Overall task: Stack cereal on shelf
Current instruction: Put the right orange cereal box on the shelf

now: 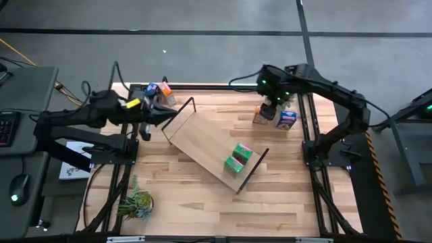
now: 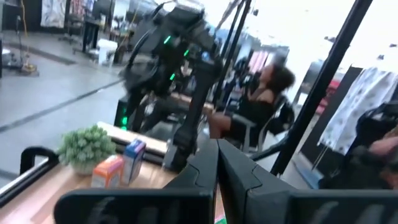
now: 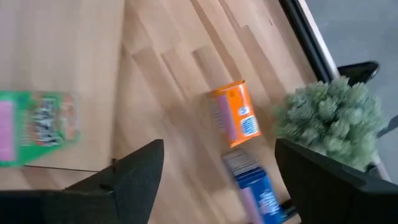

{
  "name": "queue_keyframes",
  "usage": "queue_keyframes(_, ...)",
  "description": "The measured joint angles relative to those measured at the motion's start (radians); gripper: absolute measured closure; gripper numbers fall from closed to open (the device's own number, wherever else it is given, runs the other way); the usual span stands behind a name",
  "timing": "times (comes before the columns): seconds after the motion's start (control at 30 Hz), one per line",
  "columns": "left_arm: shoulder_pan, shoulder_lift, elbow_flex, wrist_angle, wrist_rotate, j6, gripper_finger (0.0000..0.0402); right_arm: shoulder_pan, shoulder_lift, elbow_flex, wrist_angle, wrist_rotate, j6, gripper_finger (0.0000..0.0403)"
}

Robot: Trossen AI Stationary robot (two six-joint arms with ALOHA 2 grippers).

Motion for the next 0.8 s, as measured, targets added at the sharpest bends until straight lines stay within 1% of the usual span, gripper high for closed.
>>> queue_keyframes(0.1, -0.007, -0.027, 0.0, -0.002, 0.008, -0.012, 0.0401, -0.042, 0.05, 0.0, 0.015, -0.02, -0.099, 0.0099)
queue_keyframes(0.27, -0.038, -0.044, 0.0, -0.004, 0.023, -0.012, 0.0401, -0.103, 0.11, 0.0, 0.032, -0.067, -0.214, 0.0099)
queue_keyframes(0.33, -0.054, -0.046, 0.0, -0.006, 0.022, -0.011, 0.0401, -0.127, 0.118, 0.0, 0.033, -0.07, -0.231, 0.0099)
queue_keyframes(0.43, -0.073, -0.05, 0.0, -0.009, 0.023, 0.004, 0.0401, -0.158, 0.113, 0.0, 0.027, -0.101, -0.222, 0.0099)
queue_keyframes(0.5, -0.081, -0.05, 0.0, -0.009, 0.023, 0.012, 0.0401, -0.166, 0.097, -0.006, 0.019, -0.087, -0.221, 0.01)
queue_keyframes(0.57, -0.087, -0.049, 0.0, -0.01, 0.029, 0.013, 0.0401, -0.168, 0.053, -0.06, 0.052, -0.078, -0.2, 0.01)
queue_keyframes(0.67, -0.09, -0.05, 0.0, -0.011, 0.052, 0.018, 0.0401, -0.155, -0.026, -0.209, 0.131, -0.079, -0.157, 0.01)
queue_keyframes(0.77, -0.09, -0.049, 0.0, -0.013, 0.053, 0.031, 0.0401, -0.134, -0.101, -0.344, 0.225, -0.039, -0.161, 0.01)
queue_keyframes(0.8, -0.09, -0.049, 0.0, -0.012, 0.053, 0.032, 0.0401, -0.13, -0.119, -0.377, 0.268, -0.041, -0.165, 0.01)
